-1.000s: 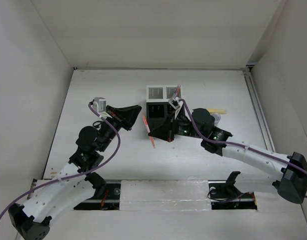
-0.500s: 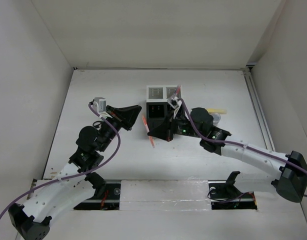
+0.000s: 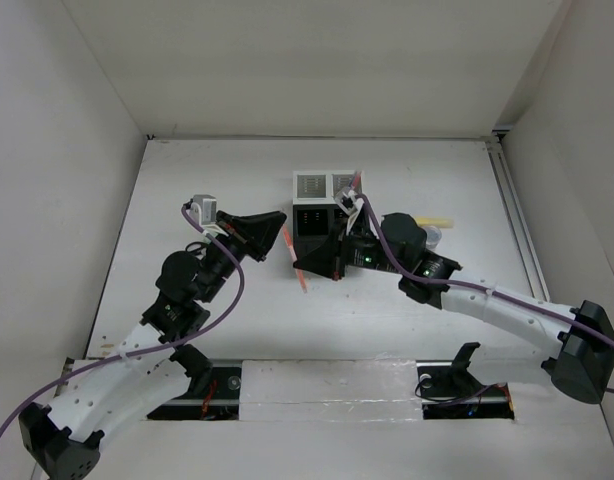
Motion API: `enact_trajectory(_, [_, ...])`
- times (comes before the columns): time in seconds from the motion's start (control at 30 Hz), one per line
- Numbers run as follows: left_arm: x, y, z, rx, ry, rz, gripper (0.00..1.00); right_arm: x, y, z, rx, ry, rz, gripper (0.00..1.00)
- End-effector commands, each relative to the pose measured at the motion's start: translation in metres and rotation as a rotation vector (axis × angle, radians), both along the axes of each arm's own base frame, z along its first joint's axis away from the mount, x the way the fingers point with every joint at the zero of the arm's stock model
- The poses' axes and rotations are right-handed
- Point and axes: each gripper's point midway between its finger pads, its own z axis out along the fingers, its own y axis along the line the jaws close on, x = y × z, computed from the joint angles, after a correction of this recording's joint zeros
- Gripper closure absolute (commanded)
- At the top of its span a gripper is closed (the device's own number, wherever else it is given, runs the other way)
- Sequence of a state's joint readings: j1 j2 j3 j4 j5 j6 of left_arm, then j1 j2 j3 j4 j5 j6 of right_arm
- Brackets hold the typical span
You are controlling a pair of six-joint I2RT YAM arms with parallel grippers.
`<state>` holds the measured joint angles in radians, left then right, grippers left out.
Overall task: Sort the stationery into containers
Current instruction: Close the pen cap on the pen.
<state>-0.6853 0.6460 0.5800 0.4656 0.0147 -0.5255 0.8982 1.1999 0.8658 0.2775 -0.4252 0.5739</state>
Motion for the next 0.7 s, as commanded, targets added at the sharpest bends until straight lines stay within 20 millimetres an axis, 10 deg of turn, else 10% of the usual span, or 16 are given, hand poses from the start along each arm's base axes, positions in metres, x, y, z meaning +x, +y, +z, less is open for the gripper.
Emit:
enact_trajectory(0.0, [-0.004,-0.002,0.012,-0.032,-0.046,-0.022,1.00,-0.001,0.006,0.043,0.102,-0.077,0.011,1.00])
enact_trajectory(0.67, [-0.008,0.003,0.016,-0.094,-0.044,-0.018,1.00,0.017,0.006,0.073,0.221,-0.066,-0.091,1.00])
